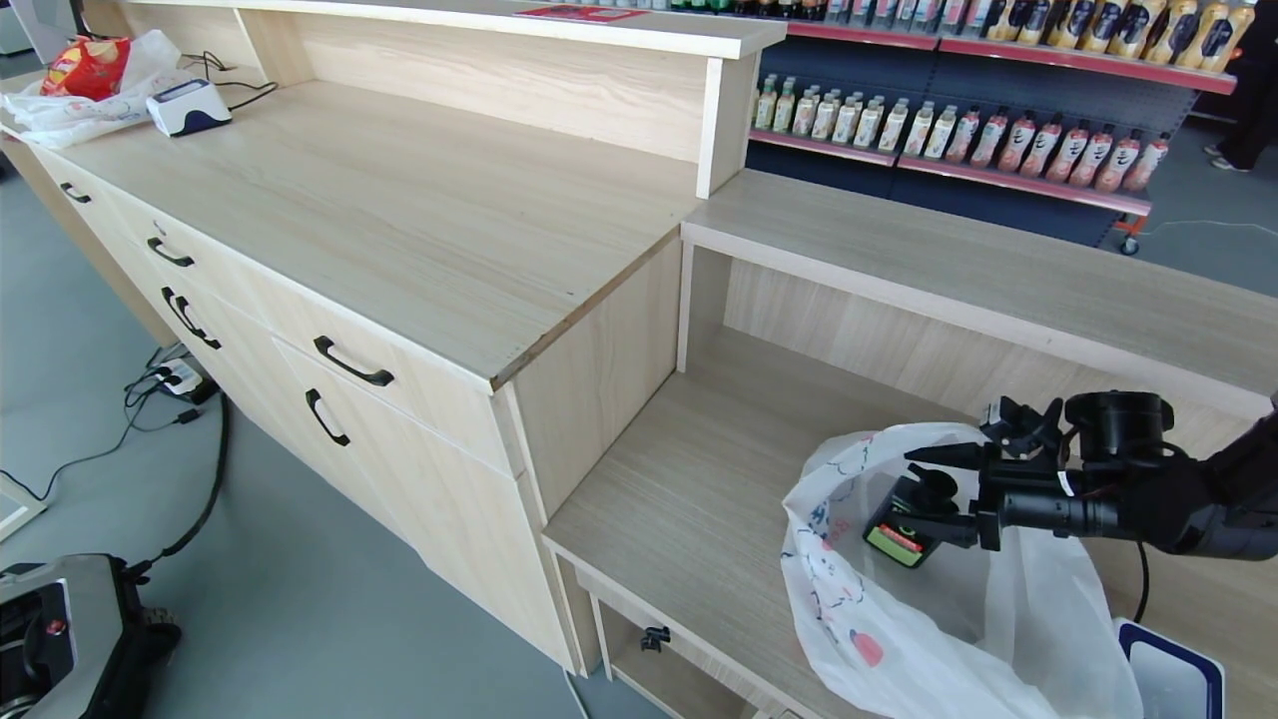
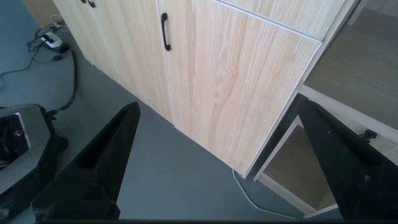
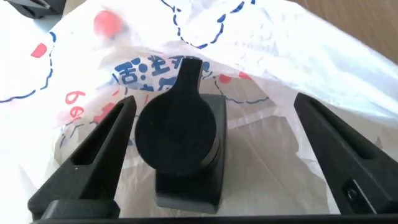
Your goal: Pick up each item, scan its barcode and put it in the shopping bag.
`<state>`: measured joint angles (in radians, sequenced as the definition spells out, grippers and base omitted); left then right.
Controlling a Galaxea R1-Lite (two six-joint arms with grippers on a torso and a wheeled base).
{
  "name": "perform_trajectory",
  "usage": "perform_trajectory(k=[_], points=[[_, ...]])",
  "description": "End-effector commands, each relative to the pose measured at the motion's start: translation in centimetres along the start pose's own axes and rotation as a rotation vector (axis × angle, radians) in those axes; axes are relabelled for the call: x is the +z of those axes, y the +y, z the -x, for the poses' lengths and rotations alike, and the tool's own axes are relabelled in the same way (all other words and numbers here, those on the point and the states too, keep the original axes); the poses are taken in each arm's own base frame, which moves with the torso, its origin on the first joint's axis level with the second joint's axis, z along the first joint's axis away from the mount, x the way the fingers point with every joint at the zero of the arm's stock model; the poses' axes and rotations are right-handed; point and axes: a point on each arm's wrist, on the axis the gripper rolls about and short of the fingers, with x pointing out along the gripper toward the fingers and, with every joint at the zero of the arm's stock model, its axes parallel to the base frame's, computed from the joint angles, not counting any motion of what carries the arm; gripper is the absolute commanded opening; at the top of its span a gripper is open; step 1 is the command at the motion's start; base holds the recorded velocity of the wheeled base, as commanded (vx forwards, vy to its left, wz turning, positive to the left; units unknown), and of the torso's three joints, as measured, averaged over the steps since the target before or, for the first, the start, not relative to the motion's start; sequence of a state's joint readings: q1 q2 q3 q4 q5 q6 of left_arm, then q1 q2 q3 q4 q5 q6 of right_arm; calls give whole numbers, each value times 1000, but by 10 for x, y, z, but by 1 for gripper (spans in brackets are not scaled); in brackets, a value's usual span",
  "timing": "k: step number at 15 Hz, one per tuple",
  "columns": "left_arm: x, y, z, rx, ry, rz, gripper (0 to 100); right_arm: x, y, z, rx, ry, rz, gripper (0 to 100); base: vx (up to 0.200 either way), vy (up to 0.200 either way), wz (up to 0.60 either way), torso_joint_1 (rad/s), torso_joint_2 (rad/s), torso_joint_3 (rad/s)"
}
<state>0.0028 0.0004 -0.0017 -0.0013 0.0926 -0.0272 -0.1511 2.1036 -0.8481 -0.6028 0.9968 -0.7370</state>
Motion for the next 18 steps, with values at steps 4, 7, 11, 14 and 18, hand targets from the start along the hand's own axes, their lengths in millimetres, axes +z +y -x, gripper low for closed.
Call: perform_trajectory(k=[4,7,11,14,18], points=[[0,0,0,1,-1,0,100,128,51,69,-68,-129,113,100,0,0,0,0,0,0],[0,0,0,1,-1,0,100,125,79,89,-85,-119,103,100,0,0,0,0,0,0],[0,0,0,1,-1,0,100,134,86,104,-145,-116,123,100,0,0,0,0,0,0],[0,0,0,1,-1,0,100,156,106,148,-297,-148,209,100,0,0,0,0,0,0],[0,0,0,1,-1,0,100,162,129,181,-447,-149,235,100,0,0,0,0,0,0]])
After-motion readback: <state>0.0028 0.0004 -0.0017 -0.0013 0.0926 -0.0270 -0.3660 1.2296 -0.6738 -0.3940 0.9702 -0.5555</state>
